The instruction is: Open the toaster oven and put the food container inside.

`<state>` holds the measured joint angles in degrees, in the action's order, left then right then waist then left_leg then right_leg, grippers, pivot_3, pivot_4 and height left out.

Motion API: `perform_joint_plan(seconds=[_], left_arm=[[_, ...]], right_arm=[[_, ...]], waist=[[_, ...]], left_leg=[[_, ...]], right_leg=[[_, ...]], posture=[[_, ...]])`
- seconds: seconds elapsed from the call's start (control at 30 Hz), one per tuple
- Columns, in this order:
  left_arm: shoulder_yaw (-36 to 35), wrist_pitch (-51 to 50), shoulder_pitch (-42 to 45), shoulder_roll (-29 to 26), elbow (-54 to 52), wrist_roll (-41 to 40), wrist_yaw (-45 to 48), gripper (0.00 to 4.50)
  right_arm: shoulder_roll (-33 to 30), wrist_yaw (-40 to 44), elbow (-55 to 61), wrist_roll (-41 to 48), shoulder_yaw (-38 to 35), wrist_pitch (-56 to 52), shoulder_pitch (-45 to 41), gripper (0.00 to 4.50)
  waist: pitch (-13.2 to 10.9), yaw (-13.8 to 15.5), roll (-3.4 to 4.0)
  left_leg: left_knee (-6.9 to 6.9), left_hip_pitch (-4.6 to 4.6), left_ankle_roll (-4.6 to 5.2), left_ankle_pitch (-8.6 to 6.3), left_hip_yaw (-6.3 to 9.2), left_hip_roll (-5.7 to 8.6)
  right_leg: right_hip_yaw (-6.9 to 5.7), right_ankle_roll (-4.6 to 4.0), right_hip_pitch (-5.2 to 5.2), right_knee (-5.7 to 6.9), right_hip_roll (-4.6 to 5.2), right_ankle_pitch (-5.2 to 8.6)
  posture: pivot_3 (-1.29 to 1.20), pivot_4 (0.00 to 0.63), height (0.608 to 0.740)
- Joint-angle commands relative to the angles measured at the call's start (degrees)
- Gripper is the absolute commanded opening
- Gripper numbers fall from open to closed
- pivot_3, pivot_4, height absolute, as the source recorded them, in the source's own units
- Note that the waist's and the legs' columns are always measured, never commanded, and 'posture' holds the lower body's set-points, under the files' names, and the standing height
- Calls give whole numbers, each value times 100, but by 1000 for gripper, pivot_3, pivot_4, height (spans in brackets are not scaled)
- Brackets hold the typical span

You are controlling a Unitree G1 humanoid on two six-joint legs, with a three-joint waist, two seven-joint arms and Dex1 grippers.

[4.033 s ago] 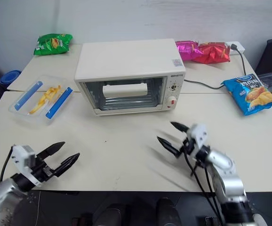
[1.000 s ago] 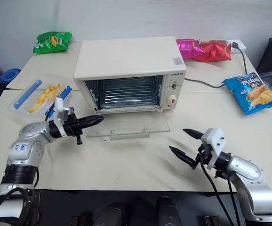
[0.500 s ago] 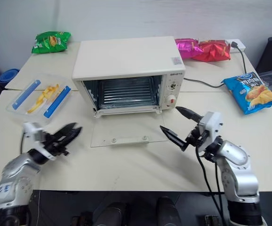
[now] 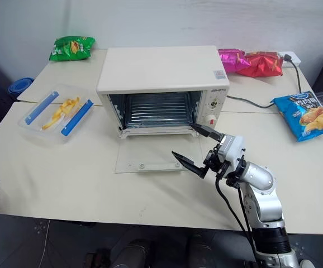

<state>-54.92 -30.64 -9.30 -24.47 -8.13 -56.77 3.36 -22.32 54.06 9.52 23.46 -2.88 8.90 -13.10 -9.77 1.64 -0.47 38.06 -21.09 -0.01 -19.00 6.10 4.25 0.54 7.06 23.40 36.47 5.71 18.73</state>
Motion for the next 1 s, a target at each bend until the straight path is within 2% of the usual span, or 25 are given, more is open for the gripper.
perform_joint_plan(seconds=[0.03, 0.13, 0.3, 0.43, 0.6, 0.8, 1.0], left_arm=[[140, -765, 987, -742, -68, -711, -930, 4467], [457, -1761, 1841, -1190, 532, -837, -2200, 4467], [661, -2077, 3180, -1405, 1538, -622, -3249, 4467], [1258, -2380, 4157, -1740, 2794, -157, -2970, 4467], [1556, -2359, 4700, -2013, 3773, 466, -2728, 4467], [1428, -2328, 4993, -2053, 4175, 814, -2643, 4467], [1324, -2465, 4925, -2273, 4188, 1050, -2417, 4467]], right_arm=[[-76, -130, 41, -7, -227, 302, -63, 4500], [-119, -39, 89, 71, -178, 366, -77, 4500], [-138, 10, 372, 215, -27, 252, -111, 4500], [-176, -4, 728, 364, 57, 107, -256, 4500], [-219, 27, 1010, 475, 167, -85, -389, 4500], [-246, -55, 1220, 500, 263, -305, -359, 4500], [-284, -64, 1164, 469, 196, -379, -285, 4500]], waist=[[2, 1, -7], [4, -58, -5], [2, -214, -6], [3, -242, -7], [3, -268, -7], [4, -294, -9], [4, -312, -9]], left_leg=[[1, -2, -1, 1, 2, 0], [-1, 4, -4, 1, -3, 1], [-14, 13, -10, -8, -2, 4], [-10, 9, -18, -12, 13, 5], [-9, 8, -18, -12, 14, 11], [-6, -1, -19, -12, 15, 10], [-6, -1, -19, -12, 15, 11]], right_leg=[[-2, 0, 1, 1, 0, 0], [-3, -2, 6, 12, -3, -1], [-7, -1, 34, 43, -21, -1], [-15, -1, 45, 49, -27, -1], [-18, -2, 47, 48, -23, -1], [-20, -2, 56, 52, -21, -1], [-20, -2, 56, 54, -20, -1]], posture=[[0, 150, 740], [0, 150, 740], [0, 150, 740], [0, 150, 740], [0, 150, 740], [0, 150, 740], [0, 150, 740]])
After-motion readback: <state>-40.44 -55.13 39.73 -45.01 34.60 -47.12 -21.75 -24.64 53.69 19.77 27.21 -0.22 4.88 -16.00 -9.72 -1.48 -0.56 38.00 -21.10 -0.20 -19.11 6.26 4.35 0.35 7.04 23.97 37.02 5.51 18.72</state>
